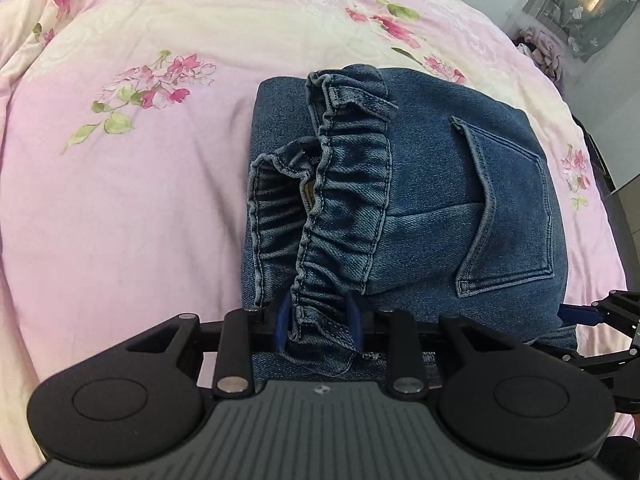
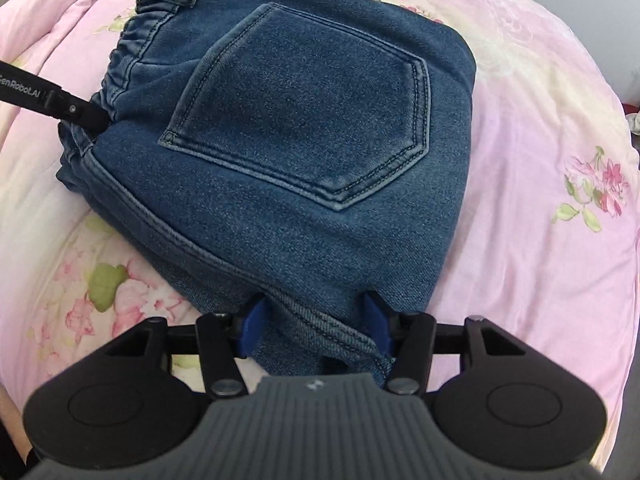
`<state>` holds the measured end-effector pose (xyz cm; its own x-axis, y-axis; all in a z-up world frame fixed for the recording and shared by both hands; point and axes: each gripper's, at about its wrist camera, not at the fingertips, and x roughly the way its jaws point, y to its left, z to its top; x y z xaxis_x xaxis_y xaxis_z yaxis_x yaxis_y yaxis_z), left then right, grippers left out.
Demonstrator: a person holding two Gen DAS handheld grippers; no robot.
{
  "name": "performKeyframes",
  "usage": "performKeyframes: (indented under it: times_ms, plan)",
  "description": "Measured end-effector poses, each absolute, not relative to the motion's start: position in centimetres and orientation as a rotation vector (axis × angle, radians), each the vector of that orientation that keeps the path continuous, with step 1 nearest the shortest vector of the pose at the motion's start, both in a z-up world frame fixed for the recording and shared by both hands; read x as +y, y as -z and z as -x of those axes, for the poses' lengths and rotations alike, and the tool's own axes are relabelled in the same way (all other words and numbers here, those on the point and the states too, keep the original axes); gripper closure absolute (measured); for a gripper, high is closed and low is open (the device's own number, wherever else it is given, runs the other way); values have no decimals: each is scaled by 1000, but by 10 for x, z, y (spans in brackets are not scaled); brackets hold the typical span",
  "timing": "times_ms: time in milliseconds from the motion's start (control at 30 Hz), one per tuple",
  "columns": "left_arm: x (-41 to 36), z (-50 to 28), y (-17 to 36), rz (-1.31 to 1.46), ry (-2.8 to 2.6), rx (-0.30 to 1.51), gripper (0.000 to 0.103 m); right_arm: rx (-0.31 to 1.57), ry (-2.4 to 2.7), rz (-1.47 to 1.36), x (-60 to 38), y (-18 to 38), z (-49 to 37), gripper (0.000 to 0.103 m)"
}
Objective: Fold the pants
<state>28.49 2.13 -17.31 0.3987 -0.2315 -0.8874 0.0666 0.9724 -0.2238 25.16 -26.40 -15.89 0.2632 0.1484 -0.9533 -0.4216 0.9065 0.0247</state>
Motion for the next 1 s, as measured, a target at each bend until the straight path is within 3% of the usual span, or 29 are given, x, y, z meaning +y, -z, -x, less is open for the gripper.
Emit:
performKeyframes:
  times_ms: [200,267,333,433,633,1000]
  plan:
    - [23,-277,158,120,184,1106,47,1193,-402,167,-285,126,-245,48]
    - [25,-274,152,109,190,1087,43,1154,-394,97,-298,113,-244,38]
    - [32,-273,143,117,194,1053,31,1124,-364,33,-313,104,-251,24]
    - [52,-277,133,206,171,989,16,1110,-288,-87,-336,101,-270,22]
    - [77,-300,154,427,198,1020,12,1163,-224,-414,-371,134,-306,22]
    - [98,-315,206,670,211,1036,2,1266,-280,-576,-365,195,-333,21]
